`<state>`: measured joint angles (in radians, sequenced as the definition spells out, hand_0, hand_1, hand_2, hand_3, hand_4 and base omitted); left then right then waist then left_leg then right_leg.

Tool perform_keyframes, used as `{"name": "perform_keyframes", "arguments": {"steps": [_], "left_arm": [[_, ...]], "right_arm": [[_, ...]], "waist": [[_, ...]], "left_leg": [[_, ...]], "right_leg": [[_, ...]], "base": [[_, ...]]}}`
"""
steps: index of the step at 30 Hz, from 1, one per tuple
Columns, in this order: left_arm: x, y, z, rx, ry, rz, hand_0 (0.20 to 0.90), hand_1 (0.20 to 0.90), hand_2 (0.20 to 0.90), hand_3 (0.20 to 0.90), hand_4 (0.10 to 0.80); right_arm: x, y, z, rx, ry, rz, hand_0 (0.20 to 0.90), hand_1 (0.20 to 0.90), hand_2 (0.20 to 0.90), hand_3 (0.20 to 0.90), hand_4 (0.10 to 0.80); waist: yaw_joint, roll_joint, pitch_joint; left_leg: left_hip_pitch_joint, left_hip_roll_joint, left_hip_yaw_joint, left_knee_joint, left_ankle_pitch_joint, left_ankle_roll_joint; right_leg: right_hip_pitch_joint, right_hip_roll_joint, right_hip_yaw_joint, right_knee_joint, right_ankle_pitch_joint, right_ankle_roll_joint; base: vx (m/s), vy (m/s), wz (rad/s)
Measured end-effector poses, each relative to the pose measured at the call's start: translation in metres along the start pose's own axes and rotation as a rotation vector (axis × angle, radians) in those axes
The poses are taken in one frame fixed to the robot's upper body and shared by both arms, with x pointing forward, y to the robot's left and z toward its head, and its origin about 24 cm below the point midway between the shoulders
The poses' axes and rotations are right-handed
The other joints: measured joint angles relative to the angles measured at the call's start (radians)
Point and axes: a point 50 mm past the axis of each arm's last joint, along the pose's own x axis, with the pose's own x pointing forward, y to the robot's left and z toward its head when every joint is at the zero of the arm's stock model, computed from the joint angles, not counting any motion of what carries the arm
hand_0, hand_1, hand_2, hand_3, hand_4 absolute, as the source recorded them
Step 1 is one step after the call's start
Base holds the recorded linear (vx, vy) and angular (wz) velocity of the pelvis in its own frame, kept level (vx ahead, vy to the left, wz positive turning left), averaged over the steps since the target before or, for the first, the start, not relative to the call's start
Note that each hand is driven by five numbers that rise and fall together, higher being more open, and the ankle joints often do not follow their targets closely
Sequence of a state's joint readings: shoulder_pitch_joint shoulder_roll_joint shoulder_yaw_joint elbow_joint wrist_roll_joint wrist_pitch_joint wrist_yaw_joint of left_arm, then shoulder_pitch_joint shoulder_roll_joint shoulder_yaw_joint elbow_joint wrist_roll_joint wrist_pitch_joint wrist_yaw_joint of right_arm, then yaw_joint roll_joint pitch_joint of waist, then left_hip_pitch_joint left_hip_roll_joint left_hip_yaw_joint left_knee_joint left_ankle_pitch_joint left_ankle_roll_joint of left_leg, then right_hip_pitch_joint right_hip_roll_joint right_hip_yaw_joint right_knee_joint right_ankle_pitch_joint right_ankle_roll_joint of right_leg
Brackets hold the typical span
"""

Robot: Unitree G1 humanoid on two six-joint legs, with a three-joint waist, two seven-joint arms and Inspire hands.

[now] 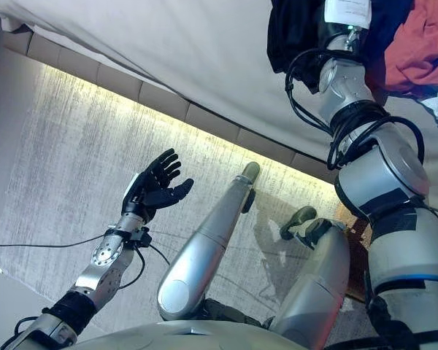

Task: Pick up the clothes from the bed and place them into the basket

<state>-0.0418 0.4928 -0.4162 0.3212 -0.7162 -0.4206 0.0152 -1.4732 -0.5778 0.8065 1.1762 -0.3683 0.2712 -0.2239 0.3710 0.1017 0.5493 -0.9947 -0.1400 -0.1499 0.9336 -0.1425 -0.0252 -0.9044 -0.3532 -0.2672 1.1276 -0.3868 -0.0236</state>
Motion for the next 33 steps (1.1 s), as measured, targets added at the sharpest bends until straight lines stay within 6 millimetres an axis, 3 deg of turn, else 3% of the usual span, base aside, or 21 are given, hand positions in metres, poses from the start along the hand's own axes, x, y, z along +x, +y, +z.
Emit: {"name": "perform_keyframes", "arguments": {"steps": [1, 2, 6, 8, 10, 11, 13, 15, 17, 21, 23, 29, 31, 33], "left_arm": [[-0.001, 0.000, 0.000, 0.000, 0.002, -0.003, 0.900, 0.900, 0.900, 0.900, 0.800], [-0.001, 0.000, 0.000, 0.000, 0.001, -0.006, 0.900, 0.900, 0.900, 0.900, 0.800], [-0.002, 0.002, 0.006, 0.002, -0.019, -0.019, 0.900, 0.900, 0.900, 0.900, 0.800], [-0.003, 0.007, 0.009, 0.011, -0.027, -0.009, 0.900, 0.900, 0.900, 0.900, 0.800], [-0.003, 0.011, 0.012, 0.023, -0.032, -0.004, 0.900, 0.900, 0.900, 0.900, 0.800], [-0.006, 0.014, 0.011, 0.022, -0.028, 0.007, 0.900, 0.900, 0.900, 0.900, 0.800], [-0.013, 0.016, 0.006, 0.012, 0.001, 0.020, 0.900, 0.900, 0.900, 0.900, 0.800], [-0.014, 0.014, 0.008, 0.009, -0.003, 0.008, 0.900, 0.900, 0.900, 0.900, 0.800], [-0.016, 0.015, 0.009, 0.010, -0.004, 0.000, 0.900, 0.900, 0.900, 0.900, 0.800], [-0.025, 0.016, 0.000, -0.006, 0.046, 0.009, 0.900, 0.900, 0.900, 0.900, 0.800], [-0.027, 0.017, -0.002, -0.008, 0.061, 0.011, 0.900, 0.900, 0.900, 0.900, 0.800], [-0.016, 0.015, 0.001, 0.005, 0.086, 0.011, 0.900, 0.900, 0.900, 0.900, 0.800], [-0.014, 0.016, 0.004, 0.012, 0.078, 0.016, 0.900, 0.900, 0.900, 0.900, 0.800], [-0.009, 0.017, 0.009, 0.016, 0.068, 0.029, 0.900, 0.900, 0.900, 0.900, 0.800]], "right_arm": [[0.001, -0.003, -0.001, 0.019, 0.012, 0.001, 0.347, 0.347, 0.347, 0.255, 0.155], [0.002, -0.007, -0.003, 0.048, 0.026, 0.000, 0.300, 0.300, 0.300, 0.200, 0.100], [0.005, -0.016, -0.013, 0.104, 0.039, -0.024, 0.300, 0.300, 0.300, 0.200, 0.100], [0.005, -0.019, -0.016, 0.121, 0.040, -0.045, 0.300, 0.300, 0.300, 0.200, 0.100], [0.005, -0.019, -0.018, 0.146, 0.049, -0.056, 0.300, 0.300, 0.300, 0.200, 0.100], [0.004, -0.014, -0.017, 0.156, 0.042, -0.046, 0.300, 0.300, 0.300, 0.200, 0.100], [0.002, -0.003, -0.015, 0.174, 0.037, -0.017, 0.300, 0.300, 0.300, 0.200, 0.100], [0.000, 0.003, -0.021, 0.178, 0.059, -0.002, 0.300, 0.300, 0.300, 0.200, 0.100], [-0.001, 0.008, -0.022, 0.181, 0.049, 0.003, 0.300, 0.300, 0.300, 0.200, 0.100], [-0.014, 0.043, -0.028, 0.181, 0.036, 0.082, 0.300, 0.300, 0.300, 0.200, 0.100], [-0.017, 0.049, -0.030, 0.192, 0.029, 0.092, 0.300, 0.300, 0.300, 0.200, 0.100], [-0.015, 0.032, -0.047, 0.280, 0.043, 0.048, 0.300, 0.300, 0.300, 0.200, 0.100], [-0.013, 0.020, -0.048, 0.351, 0.027, 0.011, 0.300, 0.300, 0.300, 0.200, 0.100], [-0.011, 0.007, -0.054, 0.403, 0.016, -0.040, 0.300, 0.300, 0.300, 0.200, 0.100]], "waist": [[0.001, 0.000, 0.000], [0.003, 0.000, 0.000], [0.010, 0.000, 0.000], [0.012, 0.000, 0.000], [0.007, -0.001, 0.000], [0.011, -0.001, 0.000], [0.013, 0.002, 0.002], [-0.002, 0.001, 0.001], [-0.004, 0.007, 0.003], [-0.015, 0.007, 0.003], [-0.019, 0.005, 0.002], [-0.043, -0.007, -0.002], [-0.054, -0.018, -0.007], [-0.064, -0.055, -0.028]], "left_leg": [[-0.006, 0.000, -0.001, 0.000, -0.002, -0.003], [-0.014, 0.000, -0.001, 0.000, -0.003, -0.006], [-0.021, 0.001, -0.001, 0.000, -0.006, -0.011], [-0.013, 0.007, -0.001, -0.009, -0.009, -0.014], [-0.007, 0.008, 0.006, 0.001, -0.016, -0.038], [-0.003, 0.007, 0.007, 0.119, -0.063, -0.007], [0.065, 0.007, 0.009, 0.108, -0.100, 0.002], [0.097, -0.005, 0.034, 0.079, -0.099, 0.003], [0.144, 0.002, 0.044, 0.034, -0.096, 0.007], [0.309, 0.005, 0.064, -0.080, -0.059, 0.034], [0.386, 0.013, 0.078, -0.146, -0.031, 0.039], [0.613, 0.033, 0.094, -0.354, 0.026, 0.035], [0.711, 0.048, 0.102, -0.436, 0.033, 0.032], [0.776, 0.056, 0.102, -0.514, 0.064, 0.027]], "right_leg": [[-0.005, 0.000, 0.000, 0.001, 0.000, 0.000], [-0.012, 0.000, 0.000, 0.001, 0.000, 0.000], [-0.018, -0.001, 0.002, -0.006, 0.000, 0.000], [-0.013, 0.017, 0.008, -0.012, 0.000, 0.000], [-0.004, 0.011, 0.012, -0.038, 0.000, 0.000], [0.014, 0.008, 0.009, -0.036, 0.000, 0.000], [0.039, 0.017, 0.014, -0.005, 0.003, 0.005], [0.102, 0.022, 0.001, 0.000, -0.003, 0.000], [0.141, 0.031, 0.012, -0.053, -0.019, -0.002], [0.294, 0.034, 0.008, -0.158, -0.013, 0.008], [0.365, 0.037, 0.003, -0.222, 0.009, 0.022], [0.579, 0.064, -0.033, -0.431, 0.091, 0.035], [0.672, 0.088, -0.032, -0.519, 0.116, 0.053], [0.726, 0.110, -0.035, -0.594, 0.148, 0.060]], "base": [[0.066, -0.046, 0.07], [0.058, -0.041, 0.06], [0.070, -0.061, 0.00], [0.085, -0.096, -0.07], [0.058, -0.053, -0.06], [0.064, -0.034, -0.44], [0.066, -0.017, -0.34], [0.077, -0.015, 0.16], [0.066, -0.017, 0.00], [0.079, -0.033, -0.10], [0.107, -0.047, -0.19], [0.125, -0.074, -0.11], [0.105, -0.055, -0.28], [0.091, -0.032, -0.17]]}}
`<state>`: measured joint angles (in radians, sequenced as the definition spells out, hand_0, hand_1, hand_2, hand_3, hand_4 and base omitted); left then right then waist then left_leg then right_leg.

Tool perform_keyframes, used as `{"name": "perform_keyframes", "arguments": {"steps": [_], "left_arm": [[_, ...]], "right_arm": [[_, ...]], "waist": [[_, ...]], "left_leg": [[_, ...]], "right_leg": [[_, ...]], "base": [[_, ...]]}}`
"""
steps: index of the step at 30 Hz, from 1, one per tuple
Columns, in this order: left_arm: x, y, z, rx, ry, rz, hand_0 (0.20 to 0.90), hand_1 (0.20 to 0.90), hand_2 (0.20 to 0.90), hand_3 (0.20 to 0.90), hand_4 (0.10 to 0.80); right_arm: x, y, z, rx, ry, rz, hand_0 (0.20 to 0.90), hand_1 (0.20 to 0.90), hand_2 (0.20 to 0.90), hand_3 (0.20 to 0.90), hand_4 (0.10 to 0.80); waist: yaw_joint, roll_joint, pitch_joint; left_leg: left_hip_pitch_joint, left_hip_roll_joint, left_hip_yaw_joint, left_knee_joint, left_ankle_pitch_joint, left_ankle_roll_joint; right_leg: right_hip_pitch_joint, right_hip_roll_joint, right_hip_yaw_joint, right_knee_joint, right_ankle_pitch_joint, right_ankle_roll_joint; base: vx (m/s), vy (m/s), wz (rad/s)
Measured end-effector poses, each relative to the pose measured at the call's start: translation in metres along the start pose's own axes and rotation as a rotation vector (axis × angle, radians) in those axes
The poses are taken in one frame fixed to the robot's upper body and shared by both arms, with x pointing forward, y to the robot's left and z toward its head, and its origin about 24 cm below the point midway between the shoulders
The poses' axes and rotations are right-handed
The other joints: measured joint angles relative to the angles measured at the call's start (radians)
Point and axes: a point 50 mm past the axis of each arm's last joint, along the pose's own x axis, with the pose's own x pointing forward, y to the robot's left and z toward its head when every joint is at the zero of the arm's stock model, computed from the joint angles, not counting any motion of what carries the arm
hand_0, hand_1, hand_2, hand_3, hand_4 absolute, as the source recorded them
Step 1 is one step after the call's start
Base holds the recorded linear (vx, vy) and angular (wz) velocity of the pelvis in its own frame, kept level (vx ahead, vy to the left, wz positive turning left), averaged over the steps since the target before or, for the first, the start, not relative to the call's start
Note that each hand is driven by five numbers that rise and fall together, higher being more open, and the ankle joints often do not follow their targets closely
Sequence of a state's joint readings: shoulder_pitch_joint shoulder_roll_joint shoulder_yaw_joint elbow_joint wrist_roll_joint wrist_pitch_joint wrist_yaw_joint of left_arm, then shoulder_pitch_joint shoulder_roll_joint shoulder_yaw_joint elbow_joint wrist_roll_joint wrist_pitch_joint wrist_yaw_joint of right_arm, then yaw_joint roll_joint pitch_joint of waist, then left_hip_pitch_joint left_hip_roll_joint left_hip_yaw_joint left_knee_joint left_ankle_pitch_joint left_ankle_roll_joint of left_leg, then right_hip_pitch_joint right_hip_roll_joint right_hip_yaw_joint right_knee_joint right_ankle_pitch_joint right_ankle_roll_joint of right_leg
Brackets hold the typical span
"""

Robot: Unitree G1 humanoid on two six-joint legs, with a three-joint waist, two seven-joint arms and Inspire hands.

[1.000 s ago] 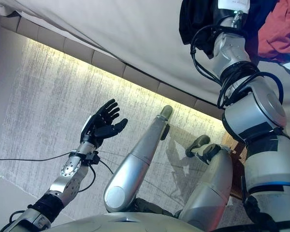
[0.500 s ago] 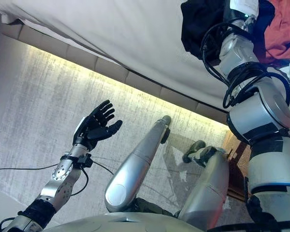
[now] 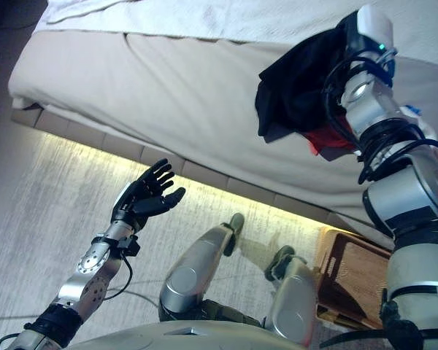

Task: Pick up the clothes from the bed and place them into the basket

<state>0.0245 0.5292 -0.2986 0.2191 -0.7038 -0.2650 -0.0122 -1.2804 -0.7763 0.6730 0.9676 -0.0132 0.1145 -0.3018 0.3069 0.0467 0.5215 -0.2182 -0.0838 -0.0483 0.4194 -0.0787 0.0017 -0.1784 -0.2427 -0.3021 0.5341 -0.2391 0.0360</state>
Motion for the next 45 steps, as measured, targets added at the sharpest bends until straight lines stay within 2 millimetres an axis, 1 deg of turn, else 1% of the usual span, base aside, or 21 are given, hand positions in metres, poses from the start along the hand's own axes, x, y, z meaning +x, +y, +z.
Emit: {"name": "perform_keyframes", "arguments": {"steps": [3, 4, 6, 8, 11, 14, 17, 18, 19, 20, 21, 22, 23, 28, 29, 33, 38, 39, 42, 43, 45], "left_arm": [[0.006, -0.001, 0.003, 0.002, 0.005, 0.005, 0.900, 0.900, 0.900, 0.900, 0.800], [0.008, -0.003, 0.004, -0.003, 0.001, 0.002, 0.900, 0.900, 0.900, 0.900, 0.800], [0.008, -0.002, 0.001, -0.004, 0.013, 0.012, 0.900, 0.900, 0.900, 0.900, 0.800], [0.007, 0.005, -0.008, -0.001, 0.047, 0.043, 0.900, 0.900, 0.900, 0.900, 0.800], [0.004, 0.011, -0.021, -0.006, 0.099, 0.085, 0.900, 0.900, 0.900, 0.900, 0.800], [-0.001, 0.013, -0.036, -0.017, 0.164, 0.113, 0.900, 0.900, 0.900, 0.900, 0.800], [-0.003, 0.011, -0.044, -0.031, 0.199, 0.119, 0.900, 0.900, 0.900, 0.900, 0.800], [-0.003, 0.011, -0.045, -0.031, 0.204, 0.124, 0.900, 0.900, 0.900, 0.900, 0.800], [-0.001, 0.012, -0.045, -0.032, 0.208, 0.128, 0.900, 0.900, 0.900, 0.900, 0.800], [-0.001, 0.008, -0.049, -0.047, 0.217, 0.123, 0.900, 0.900, 0.900, 0.900, 0.800], [-0.001, 0.005, -0.050, -0.056, 0.218, 0.118, 0.900, 0.900, 0.900, 0.900, 0.800], [-0.001, 0.004, -0.052, -0.063, 0.222, 0.122, 0.900, 0.900, 0.900, 0.900, 0.800], [0.000, 0.005, -0.054, -0.062, 0.234, 0.132, 0.900, 0.900, 0.900, 0.900, 0.800], [0.008, 0.007, -0.053, -0.054, 0.233, 0.143, 0.900, 0.900, 0.900, 0.900, 0.800], [0.009, 0.007, -0.053, -0.054, 0.234, 0.147, 0.900, 0.900, 0.900, 0.900, 0.800], [0.008, 0.009, -0.060, -0.040, 0.265, 0.170, 0.900, 0.900, 0.900, 0.900, 0.800], [0.007, 0.008, -0.067, -0.032, 0.286, 0.186, 0.900, 0.900, 0.900, 0.900, 0.800], [0.007, 0.006, -0.068, -0.022, 0.291, 0.181, 0.900, 0.900, 0.900, 0.900, 0.800], [0.007, 0.006, -0.070, -0.005, 0.299, 0.178, 0.900, 0.900, 0.900, 0.900, 0.800], [0.007, 0.005, -0.070, -0.006, 0.301, 0.177, 0.900, 0.900, 0.900, 0.900, 0.800], [0.006, 0.003, -0.072, -0.014, 0.306, 0.177, 0.900, 0.900, 0.900, 0.900, 0.800]], "right_arm": [[0.003, -0.023, -0.006, 0.044, -0.004, -0.062, 0.300, 0.300, 0.300, 0.200, 0.100], [0.004, -0.033, -0.008, 0.050, -0.006, -0.089, 0.300, 0.300, 0.300, 0.200, 0.100], [0.004, -0.052, -0.011, 0.072, -0.021, -0.146, 0.300, 0.300, 0.300, 0.200, 0.100], [0.003, -0.071, -0.008, 0.097, -0.055, -0.199, 0.300, 0.300, 0.300, 0.200, 0.100], [0.002, -0.091, -0.007, 0.108, -0.088, -0.252, 0.300, 0.300, 0.300, 0.200, 0.100], [0.001, -0.099, -0.013, 0.138, -0.073, -0.268, 0.300, 0.300, 0.300, 0.200, 0.100], [0.000, -0.109, -0.018, 0.183, -0.056, -0.295, 0.300, 0.300, 0.300, 0.200, 0.100], [-0.001, -0.110, -0.019, 0.192, -0.052, -0.298, 0.300, 0.300, 0.300, 0.200, 0.100], [-0.002, -0.110, -0.024, 0.191, -0.040, -0.300, 0.300, 0.300, 0.300, 0.200, 0.100], [-0.004, -0.113, -0.031, 0.179, -0.027, -0.300, 0.300, 0.300, 0.300, 0.200, 0.100], [-0.006, -0.116, -0.034, 0.179, -0.022, -0.308, 0.300, 0.300, 0.300, 0.200, 0.100], [-0.008, -0.114, -0.042, 0.185, -0.002, -0.314, 0.300, 0.300, 0.300, 0.200, 0.100], [-0.011, -0.111, -0.051, 0.179, 0.021, -0.302, 0.300, 0.300, 0.300, 0.200, 0.100], [-0.025, -0.109, -0.075, 0.188, 0.067, -0.303, 0.300, 0.300, 0.300, 0.200, 0.100], [-0.028, -0.105, -0.081, 0.189, 0.081, -0.290, 0.300, 0.300, 0.300, 0.200, 0.100], [-0.048, -0.073, -0.111, 0.151, 0.146, -0.136, 0.300, 0.300, 0.300, 0.200, 0.100], [-0.077, -0.039, -0.148, 0.196, 0.260, -0.006, 0.300, 0.300, 0.300, 0.200, 0.100], [-0.087, -0.028, -0.159, 0.198, 0.294, 0.056, 0.300, 0.300, 0.300, 0.200, 0.100], [-0.110, 0.003, -0.177, 0.234, 0.366, 0.159, 0.300, 0.300, 0.300, 0.200, 0.100], [-0.114, 0.008, -0.179, 0.238, 0.376, 0.176, 0.300, 0.300, 0.300, 0.200, 0.100], [-0.133, 0.029, -0.189, 0.249, 0.424, 0.247, 0.300, 0.300, 0.300, 0.200, 0.100]], "waist": [[-0.018, -0.040, -0.043], [-0.028, -0.041, -0.044], [-0.050, -0.045, -0.057], [-0.077, -0.047, -0.103], [-0.113, -0.050, -0.123], [-0.154, -0.071, -0.189], [-0.195, -0.075, -0.210], [-0.205, -0.084, -0.216], [-0.218, -0.113, -0.225], [-0.227, -0.100, -0.258], [-0.240, -0.076, -0.271], [-0.252, -0.072, -0.279], [-0.278, -0.073, -0.280], [-0.343, -0.078, -0.292], [-0.352, -0.078, -0.292], [-0.385, -0.077, -0.292], [-0.449, -0.077, -0.292], [-0.455, -0.077, -0.293], [-0.503, -0.076, -0.293], [-0.507, -0.075, -0.294], [-0.526, -0.067, -0.298]], "left_leg": [[0.072, 0.023, 0.000, -0.098, 0.029, -0.003], [0.101, 0.030, 0.002, -0.120, 0.036, -0.007], [0.173, 0.038, 0.017, -0.167, 0.038, -0.008], [0.193, 0.050, 0.031, -0.208, 0.038, -0.008], [0.259, 0.067, 0.067, -0.253, 0.040, -0.007], [0.284, 0.068, 0.090, -0.307, 0.040, -0.007], [0.316, 0.077, 0.134, -0.317, 0.043, -0.007], [0.295, 0.073, 0.143, -0.272, 0.040, -0.010], [0.236, 0.058, 0.146, -0.195, -0.002, 0.005], [0.252, 0.074, 0.140, -0.372, 0.033, 0.020], [0.259, 0.096, 0.141, -0.432, 0.116, 0.041], [0.288, 0.113, 0.149, -0.465, 0.147, 0.017], [0.308, 0.108, 0.159, -0.472, 0.155, 0.022], [0.333, 0.082, 0.200, -0.506, 0.155, 0.022], [0.334, 0.081, 0.210, -0.506, 0.155, 0.023], [0.357, 0.088, 0.246, -0.507, 0.154, 0.023], [0.360, 0.104, 0.277, -0.508, 0.154, 0.022], [0.358, 0.108, 0.297, -0.508, 0.153, 0.022], [0.353, 0.124, 0.311, -0.510, 0.145, 0.010], [0.352, 0.126, 0.315, -0.512, 0.143, 0.006], [0.348, 0.137, 0.330, -0.513, 0.140, -0.007]], "right_leg": [[0.071, 0.034, -0.010, -0.106, 0.037, -0.005], [0.099, 0.045, -0.010, -0.135, 0.051, -0.013], [0.167, 0.061, -0.007, -0.198, 0.060, -0.010], [0.188, 0.082, 0.000, -0.254, 0.083, -0.007], [0.258, 0.111, 0.026, -0.348, 0.128, -0.009], [0.281, 0.122, 0.051, -0.428, 0.144, 0.003], [0.330, 0.140, 0.089, -0.522, 0.215, -0.012], [0.340, 0.133, 0.102, -0.544, 0.236, -0.025], [0.336, 0.107, 0.114, -0.557, 0.249, -0.030], [0.320, 0.118, 0.135, -0.558, 0.248, -0.029], [0.321, 0.139, 0.137, -0.560, 0.248, -0.029], [0.333, 0.142, 0.157, -0.566, 0.239, -0.011], [0.342, 0.141, 0.162, -0.567, 0.260, 0.024], [0.346, 0.118, 0.214, -0.612, 0.268, 0.038], [0.347, 0.117, 0.217, -0.621, 0.277, 0.051], [0.349, 0.122, 0.270, -0.625, 0.279, 0.055], [0.333, 0.140, 0.317, -0.625, 0.279, 0.055], [0.319, 0.143, 0.341, -0.625, 0.279, 0.055], [0.304, 0.159, 0.358, -0.625, 0.278, 0.056], [0.301, 0.161, 0.364, -0.625, 0.278, 0.056], [0.287, 0.170, 0.381, -0.625, 0.278, 0.056]], "base": [[0.060, -0.012, -0.14], [0.049, -0.031, -0.16], [0.028, -0.030, -0.23], [0.017, -0.021, -0.22], [-0.011, -0.026, -0.36], [-0.046, -0.023, -0.29], [-0.062, -0.008, -0.43], [-0.061, -0.012, -0.43], [-0.072, -0.027, -0.44], [-0.058, -0.026, -0.33], [-0.060, -0.031, -0.41], [-0.071, -0.028, -0.30], [-0.084, -0.029, -0.37], [-0.050, -0.008, -0.30], [-0.045, 0.002, -0.24], [-0.047, 0.008, -0.35], [-0.033, -0.027, -0.25], [-0.030, -0.042, -0.45], [-0.025, -0.044, -0.25], [-0.030, -0.036, -0.25], [-0.038, -0.040, -0.26]]}}
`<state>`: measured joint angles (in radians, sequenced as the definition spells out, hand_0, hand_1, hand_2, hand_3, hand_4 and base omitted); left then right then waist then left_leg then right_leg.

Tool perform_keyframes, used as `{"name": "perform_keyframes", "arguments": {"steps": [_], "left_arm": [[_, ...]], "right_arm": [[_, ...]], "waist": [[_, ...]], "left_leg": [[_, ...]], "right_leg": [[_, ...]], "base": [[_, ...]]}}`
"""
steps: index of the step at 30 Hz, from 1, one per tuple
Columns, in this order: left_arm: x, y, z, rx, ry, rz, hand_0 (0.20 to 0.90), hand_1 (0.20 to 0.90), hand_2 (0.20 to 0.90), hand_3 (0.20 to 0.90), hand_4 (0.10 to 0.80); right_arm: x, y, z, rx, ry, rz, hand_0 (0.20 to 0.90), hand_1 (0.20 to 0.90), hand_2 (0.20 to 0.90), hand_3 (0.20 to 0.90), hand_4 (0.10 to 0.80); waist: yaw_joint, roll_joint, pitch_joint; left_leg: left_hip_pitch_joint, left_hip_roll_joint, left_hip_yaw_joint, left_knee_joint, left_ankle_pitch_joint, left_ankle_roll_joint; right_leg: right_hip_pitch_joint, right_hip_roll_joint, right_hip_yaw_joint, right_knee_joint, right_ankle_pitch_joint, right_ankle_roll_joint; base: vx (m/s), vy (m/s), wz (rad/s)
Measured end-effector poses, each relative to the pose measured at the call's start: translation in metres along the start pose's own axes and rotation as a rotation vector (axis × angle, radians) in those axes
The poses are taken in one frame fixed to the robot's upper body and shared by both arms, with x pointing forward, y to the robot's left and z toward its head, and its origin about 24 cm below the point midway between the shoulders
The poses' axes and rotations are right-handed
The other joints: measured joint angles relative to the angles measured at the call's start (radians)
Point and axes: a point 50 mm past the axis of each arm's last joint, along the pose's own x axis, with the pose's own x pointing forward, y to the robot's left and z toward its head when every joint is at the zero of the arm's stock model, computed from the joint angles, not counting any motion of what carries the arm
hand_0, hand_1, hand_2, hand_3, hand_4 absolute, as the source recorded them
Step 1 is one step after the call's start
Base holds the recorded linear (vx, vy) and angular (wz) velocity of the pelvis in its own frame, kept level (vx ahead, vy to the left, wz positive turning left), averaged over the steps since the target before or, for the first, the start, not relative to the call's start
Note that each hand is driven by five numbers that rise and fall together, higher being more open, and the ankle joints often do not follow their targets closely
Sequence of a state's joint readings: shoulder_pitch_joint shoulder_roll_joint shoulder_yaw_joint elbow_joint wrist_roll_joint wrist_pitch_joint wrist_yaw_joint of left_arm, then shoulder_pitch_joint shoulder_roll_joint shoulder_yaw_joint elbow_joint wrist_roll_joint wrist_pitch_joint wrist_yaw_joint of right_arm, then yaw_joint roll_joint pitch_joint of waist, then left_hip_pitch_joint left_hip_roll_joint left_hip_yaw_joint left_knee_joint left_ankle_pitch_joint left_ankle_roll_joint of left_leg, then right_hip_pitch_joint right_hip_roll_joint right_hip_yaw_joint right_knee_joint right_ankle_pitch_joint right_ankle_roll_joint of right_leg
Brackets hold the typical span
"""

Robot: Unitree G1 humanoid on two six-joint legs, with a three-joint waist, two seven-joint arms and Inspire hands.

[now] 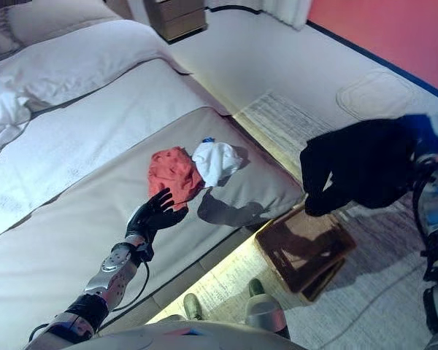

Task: Pick up the clothes from the bed and place them into the basket

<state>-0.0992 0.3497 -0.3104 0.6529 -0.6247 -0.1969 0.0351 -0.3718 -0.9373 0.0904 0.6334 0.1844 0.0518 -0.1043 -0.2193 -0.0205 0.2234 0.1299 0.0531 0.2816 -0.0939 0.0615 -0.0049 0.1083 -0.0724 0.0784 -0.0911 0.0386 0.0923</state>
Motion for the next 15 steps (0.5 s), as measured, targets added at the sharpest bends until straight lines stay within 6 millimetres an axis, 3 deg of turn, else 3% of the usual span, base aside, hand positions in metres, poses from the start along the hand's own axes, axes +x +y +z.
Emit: {"name": "perform_keyframes", "arguments": {"steps": [5, 8, 15], "left_arm": [[0.001, -0.012, -0.005, -0.023, 0.009, -0.022, 0.900, 0.900, 0.900, 0.900, 0.800], [0.001, -0.018, -0.008, -0.009, 0.015, -0.033, 0.900, 0.900, 0.900, 0.900, 0.800], [0.001, -0.018, -0.010, -0.006, 0.023, -0.033, 0.900, 0.900, 0.900, 0.900, 0.800]], "right_arm": [[-0.017, 0.033, -0.040, -0.001, 0.117, 0.088, 0.300, 0.300, 0.300, 0.200, 0.100], [-0.024, 0.042, -0.060, -0.005, 0.189, 0.114, 0.300, 0.300, 0.300, 0.200, 0.100], [-0.034, 0.072, -0.081, -0.010, 0.277, 0.209, 0.300, 0.300, 0.300, 0.200, 0.100]], "waist": [[-0.029, 0.032, -0.019], [-0.030, 0.054, -0.032], [-0.007, 0.063, -0.037]], "left_leg": [[-0.014, 0.013, 0.019, 0.000, 0.004, -0.015], [-0.021, 0.019, 0.021, 0.001, 0.011, -0.022], [-0.020, 0.022, 0.019, 0.005, 0.017, -0.023]], "right_leg": [[-0.025, 0.013, 0.020, 0.000, 0.002, -0.002], [-0.033, 0.016, 0.022, 0.000, 0.006, -0.007], [-0.032, 0.018, 0.017, 0.000, 0.007, -0.008]], "base": [[-0.041, -0.056, -0.13], [-0.034, -0.055, -0.03], [-0.018, -0.052, 0.02]]}}
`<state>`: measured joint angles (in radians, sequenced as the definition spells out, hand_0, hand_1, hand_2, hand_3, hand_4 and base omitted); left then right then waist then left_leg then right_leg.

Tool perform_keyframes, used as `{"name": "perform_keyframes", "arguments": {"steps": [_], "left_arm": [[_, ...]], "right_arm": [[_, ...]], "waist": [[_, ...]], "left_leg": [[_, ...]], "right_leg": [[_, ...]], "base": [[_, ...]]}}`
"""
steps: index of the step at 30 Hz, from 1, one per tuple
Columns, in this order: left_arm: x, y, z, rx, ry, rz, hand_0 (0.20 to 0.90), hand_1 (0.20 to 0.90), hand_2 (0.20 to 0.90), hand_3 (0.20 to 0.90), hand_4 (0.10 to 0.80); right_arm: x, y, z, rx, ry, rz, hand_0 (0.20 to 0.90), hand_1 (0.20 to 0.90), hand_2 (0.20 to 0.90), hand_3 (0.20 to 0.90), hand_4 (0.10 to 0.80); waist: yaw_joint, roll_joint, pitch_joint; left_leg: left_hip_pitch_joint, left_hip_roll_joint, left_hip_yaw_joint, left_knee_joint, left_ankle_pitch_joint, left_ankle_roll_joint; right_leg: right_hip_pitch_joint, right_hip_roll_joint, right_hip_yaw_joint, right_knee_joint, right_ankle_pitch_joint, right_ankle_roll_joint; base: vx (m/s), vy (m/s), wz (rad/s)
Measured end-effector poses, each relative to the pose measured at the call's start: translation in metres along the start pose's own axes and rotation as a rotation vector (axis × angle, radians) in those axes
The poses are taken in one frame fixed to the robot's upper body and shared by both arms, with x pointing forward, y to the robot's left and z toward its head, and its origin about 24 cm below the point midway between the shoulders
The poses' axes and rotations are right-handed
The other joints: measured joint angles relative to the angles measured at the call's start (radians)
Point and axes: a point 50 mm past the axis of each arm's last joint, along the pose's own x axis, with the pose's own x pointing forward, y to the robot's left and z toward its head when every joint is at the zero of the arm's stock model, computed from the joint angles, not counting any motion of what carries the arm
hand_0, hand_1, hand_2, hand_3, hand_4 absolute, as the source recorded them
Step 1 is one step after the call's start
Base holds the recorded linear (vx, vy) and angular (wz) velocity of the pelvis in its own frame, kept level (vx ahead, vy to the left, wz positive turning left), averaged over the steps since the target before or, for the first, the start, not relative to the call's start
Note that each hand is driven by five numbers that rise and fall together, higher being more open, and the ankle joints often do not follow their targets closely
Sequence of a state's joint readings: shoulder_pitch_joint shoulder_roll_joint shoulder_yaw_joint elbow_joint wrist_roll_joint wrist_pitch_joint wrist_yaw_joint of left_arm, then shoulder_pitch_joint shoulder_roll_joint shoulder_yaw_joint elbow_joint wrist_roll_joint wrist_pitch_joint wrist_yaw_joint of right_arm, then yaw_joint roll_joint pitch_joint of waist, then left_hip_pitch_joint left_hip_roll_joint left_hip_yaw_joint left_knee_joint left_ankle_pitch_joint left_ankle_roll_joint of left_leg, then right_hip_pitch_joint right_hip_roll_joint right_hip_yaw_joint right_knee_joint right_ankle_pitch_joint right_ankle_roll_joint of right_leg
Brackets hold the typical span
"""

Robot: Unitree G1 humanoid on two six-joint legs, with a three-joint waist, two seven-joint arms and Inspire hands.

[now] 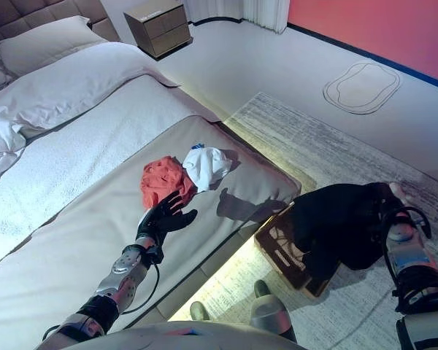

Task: Pick up the clothes from the bed and place them into the basket

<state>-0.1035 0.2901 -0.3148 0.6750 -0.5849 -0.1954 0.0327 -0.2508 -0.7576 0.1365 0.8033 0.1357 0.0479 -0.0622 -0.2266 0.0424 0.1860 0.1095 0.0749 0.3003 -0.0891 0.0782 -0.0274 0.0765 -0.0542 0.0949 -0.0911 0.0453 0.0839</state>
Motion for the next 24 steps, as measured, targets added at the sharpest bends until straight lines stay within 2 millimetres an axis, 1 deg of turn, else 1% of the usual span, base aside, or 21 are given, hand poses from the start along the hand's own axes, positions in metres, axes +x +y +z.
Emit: {"name": "perform_keyframes", "arguments": {"steps": [4, 9, 10, 11, 15, 17, 24], "left_arm": [[0.001, 0.003, -0.003, 0.011, 0.018, 0.010, 0.900, 0.900, 0.900, 0.900, 0.800], [0.001, 0.004, -0.005, 0.015, 0.029, 0.004, 0.900, 0.900, 0.900, 0.900, 0.800], [0.001, 0.004, -0.005, 0.015, 0.029, -0.001, 0.900, 0.900, 0.900, 0.900, 0.800], [0.001, 0.004, -0.005, 0.016, 0.028, -0.002, 0.900, 0.900, 0.900, 0.900, 0.800], [0.001, 0.003, -0.005, 0.016, 0.027, -0.004, 0.900, 0.900, 0.900, 0.900, 0.800], [0.001, 0.003, -0.005, 0.017, 0.028, -0.009, 0.900, 0.900, 0.900, 0.900, 0.800], [0.001, 0.003, -0.004, 0.018, 0.026, -0.011, 0.900, 0.900, 0.900, 0.900, 0.800]], "right_arm": [[0.000, 0.012, -0.007, 0.000, 0.025, 0.033, 0.300, 0.300, 0.300, 0.200, 0.100], [-0.001, 0.018, -0.014, 0.005, 0.046, 0.043, 0.300, 0.300, 0.300, 0.200, 0.100], [-0.001, 0.019, -0.015, 0.006, 0.051, 0.043, 0.340, 0.340, 0.340, 0.247, 0.147], [-0.001, 0.020, -0.016, 0.008, 0.055, 0.042, 0.900, 0.900, 0.900, 0.900, 0.800], [-0.001, 0.026, -0.020, 0.013, 0.079, 0.049, 0.900, 0.900, 0.900, 0.900, 0.800], [-0.001, 0.028, -0.026, 0.003, 0.105, 0.053, 0.900, 0.900, 0.900, 0.900, 0.800], [-0.003, 0.031, -0.036, -0.024, 0.147, 0.038, 0.900, 0.900, 0.900, 0.900, 0.800]], "waist": [[0.010, 0.000, 0.000], [0.033, 0.000, 0.000], [0.036, 0.000, 0.000], [0.038, 0.000, 0.000], [0.043, 0.001, 0.000], [0.045, 0.001, 0.000], [0.046, 0.001, 0.000]], "left_leg": [[-0.001, -0.003, -0.013, 0.000, 0.000, 0.000], [-0.001, -0.004, -0.022, 0.000, 0.000, 0.000], [-0.003, -0.004, -0.025, 0.000, 0.000, 0.000], [-0.004, -0.004, -0.027, 0.000, 0.000, 0.000], [-0.013, -0.003, -0.032, 0.000, 0.002, -0.001], [-0.015, -0.004, -0.035, 0.000, 0.003, 0.000], [-0.013, -0.003, -0.051, 0.000, 0.006, 0.000]], "right_leg": [[0.006, -0.002, -0.016, 0.000, 0.000, 0.000], [0.010, -0.003, -0.025, 0.000, 0.000, 0.000], [0.010, -0.003, -0.027, 0.000, -0.001, 0.000], [0.009, -0.003, -0.028, 0.000, -0.001, 0.000], [0.003, -0.003, -0.032, 0.000, 0.000, 0.000], [0.003, -0.004, -0.036, 0.000, 0.000, 0.000], [0.013, -0.004, -0.052, 0.000, 0.000, 0.000]], "base": [[0.011, -0.021, 0.11], [0.004, -0.007, 0.06], [0.016, -0.010, 0.04], [0.018, -0.005, 0.05], [0.032, -0.006, 0.04], [0.039, -0.002, 0.04], [0.026, -0.003, 0.06]]}}
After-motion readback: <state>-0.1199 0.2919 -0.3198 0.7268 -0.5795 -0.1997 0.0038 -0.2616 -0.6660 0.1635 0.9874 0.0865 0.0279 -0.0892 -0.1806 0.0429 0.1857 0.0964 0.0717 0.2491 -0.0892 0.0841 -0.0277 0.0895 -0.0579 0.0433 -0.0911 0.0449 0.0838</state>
